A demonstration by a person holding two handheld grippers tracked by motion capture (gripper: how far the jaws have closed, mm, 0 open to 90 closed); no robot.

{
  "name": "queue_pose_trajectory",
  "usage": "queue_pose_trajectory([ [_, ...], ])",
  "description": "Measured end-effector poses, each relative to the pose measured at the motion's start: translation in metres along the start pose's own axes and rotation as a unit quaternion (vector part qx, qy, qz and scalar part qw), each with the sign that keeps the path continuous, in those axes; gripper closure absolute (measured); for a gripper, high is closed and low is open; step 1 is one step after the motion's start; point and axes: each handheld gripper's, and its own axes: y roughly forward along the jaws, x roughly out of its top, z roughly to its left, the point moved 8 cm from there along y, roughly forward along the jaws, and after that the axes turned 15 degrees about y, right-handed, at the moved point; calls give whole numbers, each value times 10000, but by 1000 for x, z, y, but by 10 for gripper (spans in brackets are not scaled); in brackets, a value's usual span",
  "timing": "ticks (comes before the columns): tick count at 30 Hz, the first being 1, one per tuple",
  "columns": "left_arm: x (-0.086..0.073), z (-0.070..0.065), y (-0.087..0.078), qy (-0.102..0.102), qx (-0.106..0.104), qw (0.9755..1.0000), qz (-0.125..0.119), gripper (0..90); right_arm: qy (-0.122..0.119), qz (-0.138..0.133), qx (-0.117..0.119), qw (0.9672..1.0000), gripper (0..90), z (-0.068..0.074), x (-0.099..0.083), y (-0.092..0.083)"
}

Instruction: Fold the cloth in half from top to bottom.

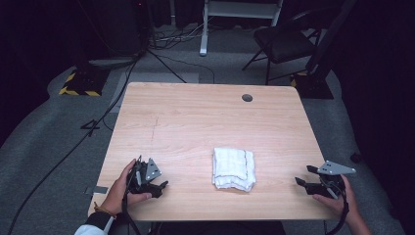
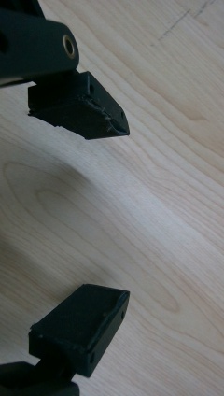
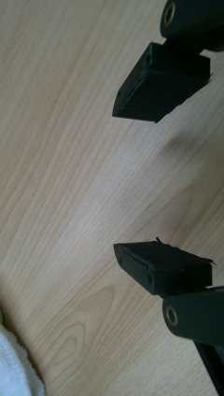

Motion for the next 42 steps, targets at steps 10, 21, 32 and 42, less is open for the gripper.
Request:
queue_pose_trajectory([
  [10,-17,3,4,-1022,-426,9923,-557,161,368,34,28,9993,288,-13,-11,5],
  [21,-16,4,5,-1066,-400,9920,-550,148,442,13,-47,9990,286,-14,-11,6],
  [32,-15,4,5,-1055,-408,9921,-540,147,484,13,-85,9988,281,-15,-11,5],
  [42,-15,5,6,-1061,-405,9921,-528,147,501,11,-85,9987,283,-15,-11,5],
])
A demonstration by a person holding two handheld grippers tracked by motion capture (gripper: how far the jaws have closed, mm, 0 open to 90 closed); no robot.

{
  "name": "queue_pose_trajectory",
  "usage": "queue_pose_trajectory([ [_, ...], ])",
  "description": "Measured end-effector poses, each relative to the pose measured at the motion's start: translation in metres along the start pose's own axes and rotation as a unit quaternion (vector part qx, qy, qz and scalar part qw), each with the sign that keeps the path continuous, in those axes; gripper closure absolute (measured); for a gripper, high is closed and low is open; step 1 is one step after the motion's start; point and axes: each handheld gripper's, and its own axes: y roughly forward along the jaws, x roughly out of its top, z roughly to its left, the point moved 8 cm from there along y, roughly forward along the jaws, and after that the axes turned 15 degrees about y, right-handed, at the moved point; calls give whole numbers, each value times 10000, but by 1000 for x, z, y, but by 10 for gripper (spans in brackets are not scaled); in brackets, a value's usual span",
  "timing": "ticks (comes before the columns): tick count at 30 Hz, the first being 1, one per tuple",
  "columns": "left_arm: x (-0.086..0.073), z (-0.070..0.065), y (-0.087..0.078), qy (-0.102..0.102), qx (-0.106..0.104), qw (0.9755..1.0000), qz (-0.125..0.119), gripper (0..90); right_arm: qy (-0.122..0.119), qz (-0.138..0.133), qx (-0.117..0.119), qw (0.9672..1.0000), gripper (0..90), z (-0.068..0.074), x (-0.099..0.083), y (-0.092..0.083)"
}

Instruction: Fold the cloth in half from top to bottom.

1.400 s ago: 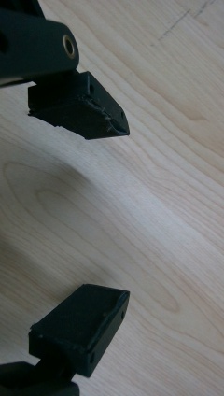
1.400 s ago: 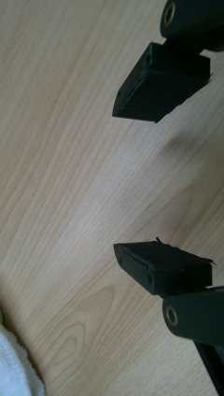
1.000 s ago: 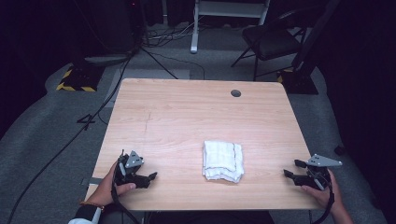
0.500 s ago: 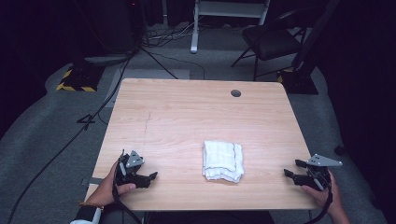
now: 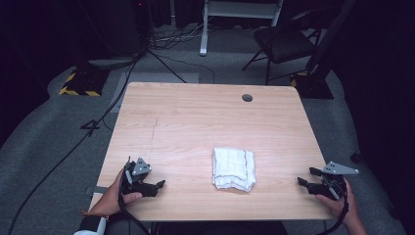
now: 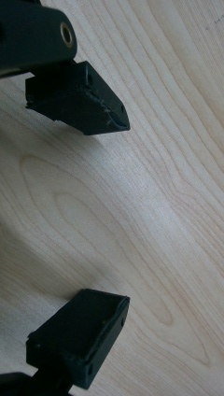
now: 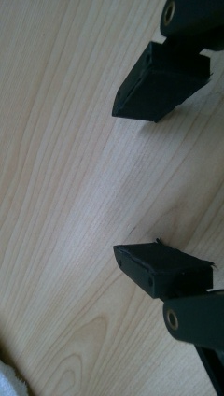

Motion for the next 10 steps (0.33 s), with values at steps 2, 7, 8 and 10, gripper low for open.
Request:
queue_pose_trajectory([
  [2,0,0,0,2,14,10000,3,147,-5,-2,0,10000,283,0,0,0],
  [7,0,0,0,-17,4,10000,3,147,2,2,5,10000,283,0,0,0],
  [8,0,0,1,-27,11,10000,-8,147,1,1,9,10000,284,0,0,0],
  [10,1,0,1,-29,12,10000,-11,147,5,4,20,10000,285,0,0,0],
])
